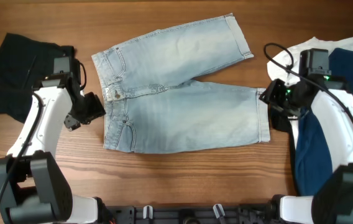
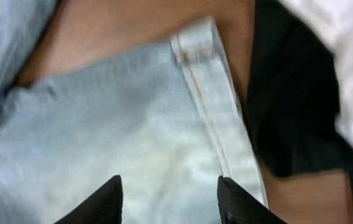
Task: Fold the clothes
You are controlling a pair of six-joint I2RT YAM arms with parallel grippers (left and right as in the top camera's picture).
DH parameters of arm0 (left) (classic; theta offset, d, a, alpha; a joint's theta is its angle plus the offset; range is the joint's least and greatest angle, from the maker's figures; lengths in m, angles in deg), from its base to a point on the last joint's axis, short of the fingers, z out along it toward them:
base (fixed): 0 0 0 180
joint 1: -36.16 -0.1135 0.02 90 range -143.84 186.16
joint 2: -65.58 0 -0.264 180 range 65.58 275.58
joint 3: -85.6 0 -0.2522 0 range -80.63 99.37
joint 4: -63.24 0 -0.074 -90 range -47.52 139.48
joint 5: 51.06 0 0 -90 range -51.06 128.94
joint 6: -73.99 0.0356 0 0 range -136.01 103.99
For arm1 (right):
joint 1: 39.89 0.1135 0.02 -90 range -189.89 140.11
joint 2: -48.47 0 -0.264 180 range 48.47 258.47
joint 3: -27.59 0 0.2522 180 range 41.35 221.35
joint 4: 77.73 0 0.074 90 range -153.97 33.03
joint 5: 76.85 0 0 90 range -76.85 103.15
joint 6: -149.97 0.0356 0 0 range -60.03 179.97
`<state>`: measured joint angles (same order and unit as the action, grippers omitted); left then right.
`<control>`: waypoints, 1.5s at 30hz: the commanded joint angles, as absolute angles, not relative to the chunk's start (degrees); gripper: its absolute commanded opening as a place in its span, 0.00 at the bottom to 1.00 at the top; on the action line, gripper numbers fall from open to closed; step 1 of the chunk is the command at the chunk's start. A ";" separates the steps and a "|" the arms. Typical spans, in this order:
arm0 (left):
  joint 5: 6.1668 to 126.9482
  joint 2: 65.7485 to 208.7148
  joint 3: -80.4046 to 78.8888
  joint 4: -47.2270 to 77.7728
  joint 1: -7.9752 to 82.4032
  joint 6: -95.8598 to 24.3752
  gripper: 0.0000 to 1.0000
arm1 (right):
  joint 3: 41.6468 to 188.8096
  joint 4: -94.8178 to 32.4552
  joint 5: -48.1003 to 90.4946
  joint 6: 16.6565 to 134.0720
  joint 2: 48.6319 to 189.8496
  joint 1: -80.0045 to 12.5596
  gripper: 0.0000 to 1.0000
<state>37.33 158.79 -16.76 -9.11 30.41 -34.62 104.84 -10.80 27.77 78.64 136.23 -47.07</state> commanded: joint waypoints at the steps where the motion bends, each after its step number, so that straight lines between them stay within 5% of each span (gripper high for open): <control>1: 43.35 158.42 -19.95 -9.20 30.27 -36.37 0.65 | 104.77 -7.67 28.86 76.44 135.99 -46.87 0.50; 11: 49.44 158.49 -34.81 1.89 30.27 -39.32 0.55 | 102.56 -3.96 30.80 73.40 136.02 -46.87 0.52; 14: 49.42 158.49 -36.73 5.47 30.27 -40.52 0.41 | 98.87 -6.23 30.52 74.80 136.02 -46.89 0.57; 19: 49.42 158.49 -36.91 7.28 30.14 -40.96 0.04 | 90.52 -11.98 29.32 80.35 136.13 -47.48 0.62; 33: 52.90 158.47 -36.91 6.43 21.03 -40.23 0.04 | 80.12 -23.19 33.16 87.43 136.28 -49.30 0.62; 36: 52.88 158.47 -36.91 6.45 21.03 -40.23 0.04 | 78.43 -25.01 33.56 86.82 136.28 -49.30 0.54; 41: 52.88 158.47 -36.91 6.63 21.03 -40.23 0.04 | 78.28 -26.10 45.25 81.46 136.26 -49.30 0.09; 45: 52.88 158.36 -36.78 6.37 20.90 -40.19 0.04 | 78.45 -24.09 46.08 79.41 135.19 -49.30 0.04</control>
<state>54.78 157.77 -36.06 6.48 21.79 -40.30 78.91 -24.68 41.32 82.53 135.62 -49.43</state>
